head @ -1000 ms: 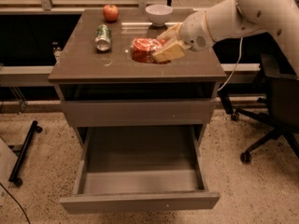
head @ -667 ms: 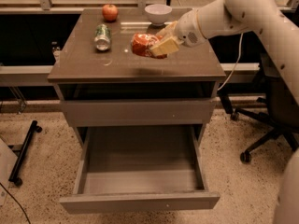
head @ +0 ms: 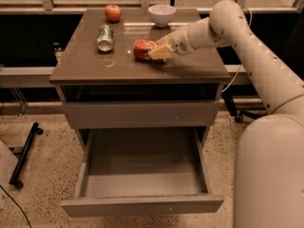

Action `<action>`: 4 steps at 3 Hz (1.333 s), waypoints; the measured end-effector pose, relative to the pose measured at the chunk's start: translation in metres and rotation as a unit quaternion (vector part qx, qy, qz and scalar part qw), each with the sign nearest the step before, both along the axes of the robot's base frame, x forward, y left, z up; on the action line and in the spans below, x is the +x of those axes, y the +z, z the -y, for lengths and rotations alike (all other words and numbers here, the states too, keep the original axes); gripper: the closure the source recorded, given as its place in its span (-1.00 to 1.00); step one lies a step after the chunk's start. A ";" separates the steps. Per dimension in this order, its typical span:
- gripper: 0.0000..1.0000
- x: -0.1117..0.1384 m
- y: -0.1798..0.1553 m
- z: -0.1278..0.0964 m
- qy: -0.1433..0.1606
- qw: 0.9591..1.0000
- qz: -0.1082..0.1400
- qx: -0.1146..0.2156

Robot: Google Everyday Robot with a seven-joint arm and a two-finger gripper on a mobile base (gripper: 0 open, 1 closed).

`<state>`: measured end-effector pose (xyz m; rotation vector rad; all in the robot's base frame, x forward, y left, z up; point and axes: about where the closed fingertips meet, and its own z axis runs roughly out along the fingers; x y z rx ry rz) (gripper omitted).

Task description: Pick coke can from middle drawer and place on counter

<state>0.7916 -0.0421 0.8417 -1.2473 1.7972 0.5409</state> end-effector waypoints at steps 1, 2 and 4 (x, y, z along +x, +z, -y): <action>0.17 0.003 0.000 0.001 -0.002 1.000 -0.002 0.001; -0.28 0.003 0.002 0.001 -0.002 1.000 -0.002 0.001; -1.00 0.003 0.000 -0.002 0.000 1.000 -0.003 0.001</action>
Offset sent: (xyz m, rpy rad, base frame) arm 0.0033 -0.0009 -0.0003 0.0022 0.0037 -0.0036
